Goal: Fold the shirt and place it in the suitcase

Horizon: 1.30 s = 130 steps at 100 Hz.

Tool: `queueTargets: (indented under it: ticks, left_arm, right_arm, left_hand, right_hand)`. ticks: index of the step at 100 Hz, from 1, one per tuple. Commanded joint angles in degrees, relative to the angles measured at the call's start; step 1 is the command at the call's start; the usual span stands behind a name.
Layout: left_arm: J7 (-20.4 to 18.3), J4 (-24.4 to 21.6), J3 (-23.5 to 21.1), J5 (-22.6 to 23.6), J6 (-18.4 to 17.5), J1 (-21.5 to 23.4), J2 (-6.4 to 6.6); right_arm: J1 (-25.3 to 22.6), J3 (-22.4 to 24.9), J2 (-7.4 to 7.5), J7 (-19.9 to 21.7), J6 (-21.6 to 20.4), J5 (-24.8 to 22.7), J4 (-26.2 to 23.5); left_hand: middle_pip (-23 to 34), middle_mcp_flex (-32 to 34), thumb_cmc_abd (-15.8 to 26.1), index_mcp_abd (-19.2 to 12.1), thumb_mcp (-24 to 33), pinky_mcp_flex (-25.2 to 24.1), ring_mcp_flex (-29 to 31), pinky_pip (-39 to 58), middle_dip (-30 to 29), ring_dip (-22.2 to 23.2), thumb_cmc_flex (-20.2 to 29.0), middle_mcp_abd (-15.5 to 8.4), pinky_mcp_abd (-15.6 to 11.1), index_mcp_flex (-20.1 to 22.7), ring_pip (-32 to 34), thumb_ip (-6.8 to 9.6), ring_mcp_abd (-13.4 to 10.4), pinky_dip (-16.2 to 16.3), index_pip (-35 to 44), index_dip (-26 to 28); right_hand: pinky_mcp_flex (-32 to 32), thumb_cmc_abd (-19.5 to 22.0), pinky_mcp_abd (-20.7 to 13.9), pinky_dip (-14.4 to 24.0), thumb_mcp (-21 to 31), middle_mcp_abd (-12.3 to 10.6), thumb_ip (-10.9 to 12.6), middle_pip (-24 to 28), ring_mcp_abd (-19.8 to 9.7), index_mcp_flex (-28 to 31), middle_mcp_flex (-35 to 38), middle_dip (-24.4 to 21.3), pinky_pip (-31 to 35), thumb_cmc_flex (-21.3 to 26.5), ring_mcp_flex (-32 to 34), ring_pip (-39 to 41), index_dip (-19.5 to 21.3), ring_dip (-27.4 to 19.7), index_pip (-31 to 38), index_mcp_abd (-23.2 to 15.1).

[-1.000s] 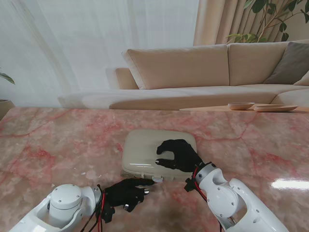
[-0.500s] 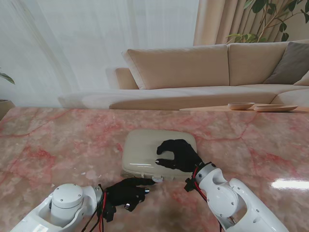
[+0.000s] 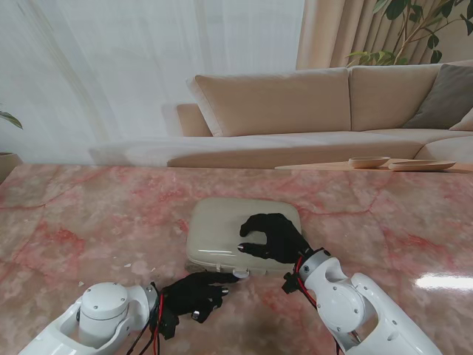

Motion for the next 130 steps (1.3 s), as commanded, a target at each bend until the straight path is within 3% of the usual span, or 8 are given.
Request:
queueTargets:
  ticks: [1, 8, 36, 50, 85, 101, 110, 130]
  left_arm:
    - [-0.21, 0.22, 0.05, -0.06, -0.46, -0.06, -0.27]
    - [-0.33, 0.17, 0.02, 0.0, -0.43, 0.02, -0.22]
    - [-0.98, -0.48, -0.34, 0.73, 1.07, 0.41, 0.11]
    - [-0.66, -0.4, -0.2, 0.46, 1.28, 0.17, -0.03]
    - [0.94, 0.55, 0.54, -0.81, 0.53, -0.61, -0.74]
    - [1.18, 1.12, 0.89, -1.58, -0.05, -0.96, -0.98]
    - [1.35, 1.28, 1.01, -1.79, -0.19, -1.05, -1.07]
    - [1.14, 1.47, 1.02, -2.13, -0.56, -1.02, -1.08]
  right_arm:
    - [-2.47, -1.27, 0.38, 3.02, 1.53, 0.12, 4.7]
    - [-2.43, -1.3, 0.39, 3.05, 1.5, 0.12, 4.77]
    - [-2.25, -1.44, 0.4, 3.13, 1.47, 0.18, 4.98]
    - [-2.11, -1.56, 0.39, 3.11, 1.43, 0.17, 5.11]
    - [-1.99, -1.61, 0.41, 3.21, 1.45, 0.2, 5.31]
    - [-1.96, -1.64, 0.41, 3.25, 1.41, 0.27, 5.4]
    - [-1.93, -1.65, 0.41, 3.28, 1.46, 0.32, 5.46]
    - [-1.91, -1.64, 0.42, 3.38, 1.55, 0.4, 5.51]
  left_hand:
    - [0.9, 0.09, -0.55, -12.95, 2.06, 0.64, 0.54, 8.95, -0.09, 0.74, -0.91, 0.59, -1.83, 0.77, 4.5, 1.36, -0.86, 1.14, 2.05, 0.76]
    - [0.8, 0.19, -0.6, -12.04, 2.1, 0.65, 0.55, 8.93, -0.05, 0.72, -0.89, 0.92, -1.83, 1.57, 4.49, 1.28, -0.78, 1.19, 2.42, 0.96]
    - [0.66, -0.08, -0.23, 5.12, 2.16, 0.62, 0.49, 8.88, 0.23, 0.66, -1.1, 0.05, -1.81, -1.49, 4.47, 1.14, -0.4, 1.32, 0.77, 0.43]
    - [0.59, -0.16, -0.17, 9.05, 2.25, 0.45, 0.62, 8.85, 0.17, 0.6, -1.27, -0.4, -1.6, -2.5, 4.5, 1.21, -0.29, 1.5, 0.13, 0.13]
    - [0.68, -0.33, 0.16, 0.6, 1.58, 0.55, 0.76, 9.02, 0.04, 0.56, -0.74, 0.0, -2.03, -3.64, 4.68, 0.5, -0.93, 1.97, 0.15, 0.02]
    - [0.63, -0.21, 0.02, -8.41, 1.11, 0.58, 0.79, 9.05, 0.02, 0.54, -0.09, 1.09, -2.04, -1.67, 4.79, -0.03, -0.93, 1.98, 0.78, 0.19]
    - [0.54, 0.24, -0.11, -12.61, 0.84, 0.62, 0.86, 9.08, -0.01, 0.5, 0.28, -0.82, -2.0, -0.22, 4.82, -0.39, -0.95, 1.99, 1.12, 0.31]
    - [0.38, 0.48, -0.39, -15.17, 0.57, 0.68, 0.95, 9.12, -0.02, 0.44, 0.51, -0.39, -1.87, 1.36, 4.85, -0.67, -0.67, 1.99, 1.32, 0.4]
  right_hand:
    - [6.87, 0.23, 18.06, 1.39, 0.95, 3.83, 1.91, 1.35, 9.43, 1.52, 0.9, -0.15, 10.19, -0.02, 4.67, 6.94, -0.06, -0.15, 0.56, 0.25]
    - [6.84, 0.25, 18.12, 1.38, 0.94, 3.8, 1.91, 1.34, 9.32, 1.55, 0.92, -0.15, 10.18, -0.02, 4.73, 6.95, -0.07, -0.15, 0.56, 0.27]
    - [6.83, 0.27, 18.14, 1.35, 0.95, 3.8, 1.91, 1.34, 9.38, 1.63, 0.94, -0.13, 10.16, -0.01, 4.68, 6.92, -0.06, -0.16, 0.59, 0.24]
    - [6.85, 0.22, 18.08, 1.34, 0.95, 3.86, 1.92, 1.35, 9.36, 1.64, 0.96, -0.12, 10.17, 0.01, 4.69, 6.94, -0.04, -0.15, 0.61, 0.26]
    - [6.85, 0.27, 18.11, 1.33, 0.99, 3.82, 1.92, 1.34, 9.39, 1.68, 0.97, -0.12, 10.18, 0.03, 4.67, 6.94, -0.04, -0.16, 0.63, 0.18]
    - [6.86, 0.33, 18.08, 1.33, 0.96, 3.81, 1.91, 1.31, 9.36, 1.68, 0.95, -0.13, 10.2, 0.0, 4.65, 6.92, -0.03, -0.16, 0.65, 0.25]
    - [6.81, 0.38, 18.04, 1.33, 0.92, 3.8, 1.91, 1.32, 9.38, 1.67, 0.98, -0.12, 10.18, -0.01, 4.61, 6.9, -0.04, -0.17, 0.64, 0.27]
    - [6.77, 0.47, 18.05, 1.31, 0.82, 3.8, 1.92, 1.3, 9.33, 1.71, 0.94, -0.12, 10.14, 0.02, 4.6, 6.89, -0.04, -0.18, 0.66, 0.11]
